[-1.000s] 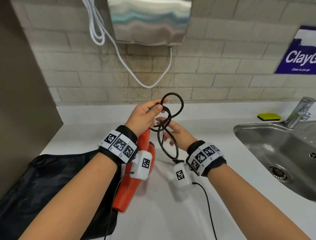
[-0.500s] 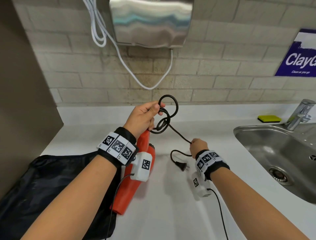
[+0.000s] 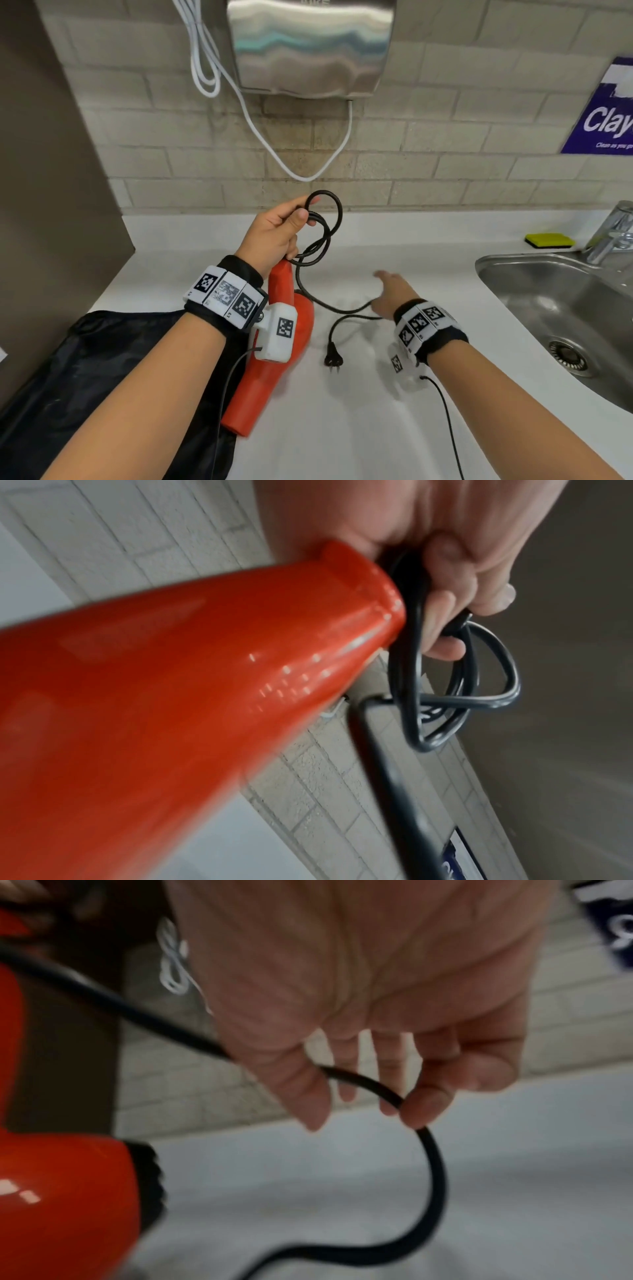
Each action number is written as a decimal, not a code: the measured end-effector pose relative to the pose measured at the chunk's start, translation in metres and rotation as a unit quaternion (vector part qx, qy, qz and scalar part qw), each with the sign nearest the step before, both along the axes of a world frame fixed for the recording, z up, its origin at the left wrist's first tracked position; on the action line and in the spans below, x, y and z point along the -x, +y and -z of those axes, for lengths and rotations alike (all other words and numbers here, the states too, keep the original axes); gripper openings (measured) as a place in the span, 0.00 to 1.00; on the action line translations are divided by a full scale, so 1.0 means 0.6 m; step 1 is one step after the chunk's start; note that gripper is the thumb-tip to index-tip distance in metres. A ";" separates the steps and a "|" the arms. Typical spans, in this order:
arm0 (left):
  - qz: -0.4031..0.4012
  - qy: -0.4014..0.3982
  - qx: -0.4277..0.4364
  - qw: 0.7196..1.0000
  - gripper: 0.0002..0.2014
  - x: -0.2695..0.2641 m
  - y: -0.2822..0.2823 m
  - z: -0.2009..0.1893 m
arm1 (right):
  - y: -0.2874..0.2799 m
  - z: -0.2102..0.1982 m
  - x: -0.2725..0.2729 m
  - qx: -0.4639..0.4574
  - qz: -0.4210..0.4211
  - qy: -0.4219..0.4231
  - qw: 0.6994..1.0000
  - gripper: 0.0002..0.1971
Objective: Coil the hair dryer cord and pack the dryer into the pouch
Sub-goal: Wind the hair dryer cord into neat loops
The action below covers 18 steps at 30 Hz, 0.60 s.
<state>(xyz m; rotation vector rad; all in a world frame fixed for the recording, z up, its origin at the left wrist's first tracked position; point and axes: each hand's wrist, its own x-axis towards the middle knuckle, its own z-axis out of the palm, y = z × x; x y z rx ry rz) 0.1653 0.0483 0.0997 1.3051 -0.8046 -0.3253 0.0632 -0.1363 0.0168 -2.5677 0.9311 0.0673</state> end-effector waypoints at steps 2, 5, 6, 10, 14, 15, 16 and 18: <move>0.000 0.000 -0.002 1.000 0.13 0.004 -0.005 0.000 | 0.039 -0.037 -0.009 -0.011 -0.100 -0.026 0.995 0.37; -0.005 0.006 -0.005 1.000 0.10 0.007 -0.011 -0.002 | 0.090 -0.073 -0.024 -0.167 -0.200 -0.117 0.958 0.36; -0.006 0.006 -0.006 1.000 0.10 0.008 -0.012 -0.002 | 0.100 -0.076 -0.028 -0.241 -0.211 -0.159 0.934 0.33; -0.010 0.007 -0.008 1.000 0.09 0.009 -0.013 0.000 | 0.114 -0.058 -0.037 -0.362 -0.234 -0.300 0.851 0.18; 0.001 -0.015 -0.021 1.000 0.09 0.019 -0.015 -0.001 | 0.108 -0.040 -0.040 -0.340 -0.203 -0.333 0.856 0.12; 0.002 -0.018 -0.022 1.000 0.10 0.020 -0.015 -0.002 | 0.103 -0.035 -0.039 -0.323 -0.184 -0.335 0.866 0.14; 0.002 -0.017 -0.022 1.000 0.10 0.019 -0.015 -0.003 | 0.094 -0.029 -0.039 -0.297 -0.157 -0.333 0.881 0.13; -0.004 -0.006 -0.021 1.000 0.10 0.015 -0.012 -0.003 | 0.070 -0.016 -0.035 -0.232 -0.091 -0.315 0.916 0.09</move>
